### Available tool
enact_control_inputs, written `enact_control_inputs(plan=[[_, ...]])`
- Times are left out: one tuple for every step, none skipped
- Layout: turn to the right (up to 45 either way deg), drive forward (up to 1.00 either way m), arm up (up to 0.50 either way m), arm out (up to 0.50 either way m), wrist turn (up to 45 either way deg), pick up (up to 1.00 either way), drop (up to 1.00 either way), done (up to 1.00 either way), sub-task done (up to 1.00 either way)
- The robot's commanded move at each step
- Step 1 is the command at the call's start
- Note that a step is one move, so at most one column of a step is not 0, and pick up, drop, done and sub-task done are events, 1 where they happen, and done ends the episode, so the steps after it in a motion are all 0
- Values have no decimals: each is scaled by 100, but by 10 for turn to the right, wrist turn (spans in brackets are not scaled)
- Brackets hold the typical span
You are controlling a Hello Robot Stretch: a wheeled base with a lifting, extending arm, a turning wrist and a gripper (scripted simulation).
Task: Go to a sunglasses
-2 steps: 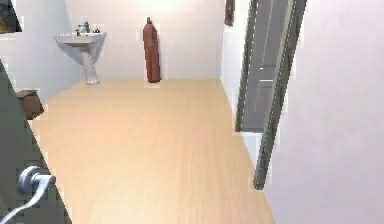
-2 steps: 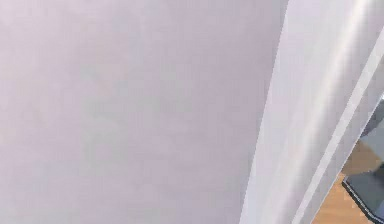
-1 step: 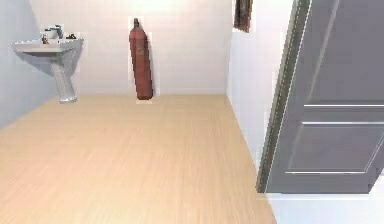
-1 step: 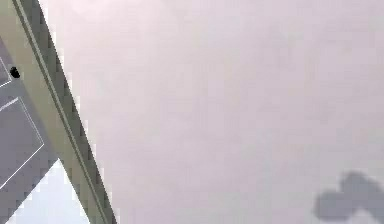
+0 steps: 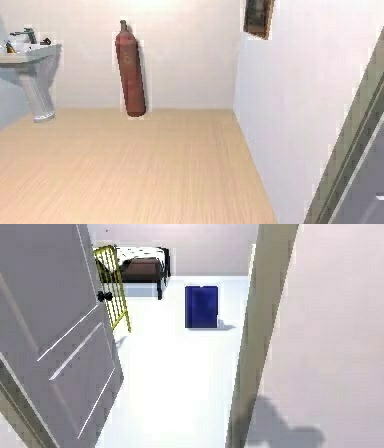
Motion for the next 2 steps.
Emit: enact_control_inputs(plan=[[450, 0, 0, 0, 0, 0, 0, 0, 0], [420, 0, 0, 0, 0, 0, 0, 0, 0]])
